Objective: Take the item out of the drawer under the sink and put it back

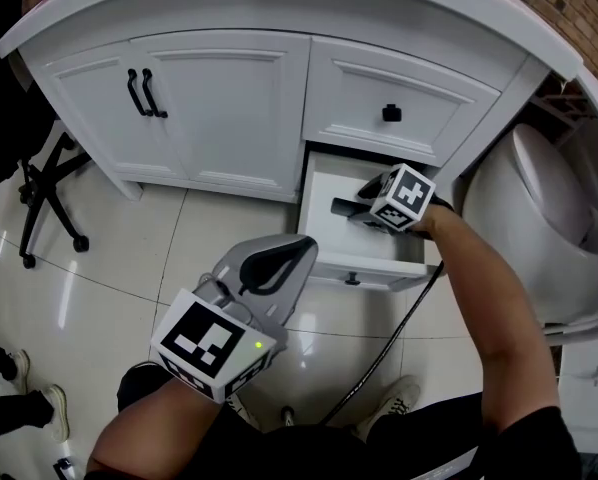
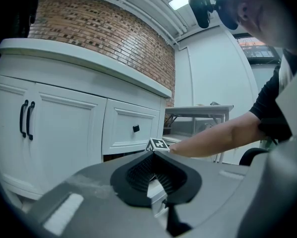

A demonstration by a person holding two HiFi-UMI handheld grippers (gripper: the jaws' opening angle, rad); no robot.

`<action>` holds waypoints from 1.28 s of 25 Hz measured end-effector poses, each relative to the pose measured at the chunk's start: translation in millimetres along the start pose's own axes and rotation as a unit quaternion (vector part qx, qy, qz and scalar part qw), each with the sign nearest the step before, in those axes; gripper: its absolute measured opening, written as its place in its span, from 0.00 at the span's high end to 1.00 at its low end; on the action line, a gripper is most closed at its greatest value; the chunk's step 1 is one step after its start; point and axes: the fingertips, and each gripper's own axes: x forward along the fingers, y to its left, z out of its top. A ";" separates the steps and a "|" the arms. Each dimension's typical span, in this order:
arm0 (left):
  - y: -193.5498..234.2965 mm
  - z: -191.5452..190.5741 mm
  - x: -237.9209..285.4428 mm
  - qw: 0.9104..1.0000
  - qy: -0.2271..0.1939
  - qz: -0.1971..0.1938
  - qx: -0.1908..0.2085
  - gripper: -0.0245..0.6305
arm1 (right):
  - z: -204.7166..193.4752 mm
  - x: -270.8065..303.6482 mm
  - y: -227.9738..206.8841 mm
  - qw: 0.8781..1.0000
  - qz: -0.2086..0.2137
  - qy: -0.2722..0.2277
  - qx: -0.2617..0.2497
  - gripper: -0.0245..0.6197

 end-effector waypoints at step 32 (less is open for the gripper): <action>-1.4 8.5 -9.2 1.000 -0.017 -0.005 -0.001 0.95 | -0.7 -0.2 -3.1 0.999 -0.032 0.020 0.008 0.71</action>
